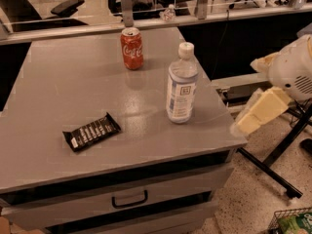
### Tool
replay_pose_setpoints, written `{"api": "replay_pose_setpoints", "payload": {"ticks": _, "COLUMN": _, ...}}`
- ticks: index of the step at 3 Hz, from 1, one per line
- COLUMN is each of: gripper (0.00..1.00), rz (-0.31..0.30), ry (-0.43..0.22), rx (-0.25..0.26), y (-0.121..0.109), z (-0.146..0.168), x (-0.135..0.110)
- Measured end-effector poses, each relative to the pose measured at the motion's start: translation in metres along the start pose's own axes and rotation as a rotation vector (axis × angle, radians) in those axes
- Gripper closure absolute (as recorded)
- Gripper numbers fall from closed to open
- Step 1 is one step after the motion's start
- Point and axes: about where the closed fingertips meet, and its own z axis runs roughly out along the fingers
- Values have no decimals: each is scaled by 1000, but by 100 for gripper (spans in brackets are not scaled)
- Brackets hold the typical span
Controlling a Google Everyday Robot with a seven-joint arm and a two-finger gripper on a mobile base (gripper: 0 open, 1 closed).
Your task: Move blue plastic bottle near coke can
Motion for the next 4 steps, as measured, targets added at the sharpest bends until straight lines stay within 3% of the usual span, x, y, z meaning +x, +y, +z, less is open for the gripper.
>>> {"api": "replay_pose_setpoints", "payload": {"ticks": 1, "gripper": 0, "rz": 79, "ry": -286, "rx": 36, "y": -14, "z": 32, "x": -11}}
{"api": "replay_pose_setpoints", "payload": {"ticks": 2, "gripper": 0, "rz": 102, "ry": -487, "rx": 89, "y": -29, "z": 40, "x": -32}}
{"api": "replay_pose_setpoints", "payload": {"ticks": 3, "gripper": 0, "rz": 98, "ry": -530, "rx": 93, "y": -28, "z": 35, "x": -47}}
{"api": "replay_pose_setpoints", "payload": {"ticks": 4, "gripper": 0, "rz": 98, "ry": -528, "rx": 94, "y": -28, "z": 35, "x": -46}}
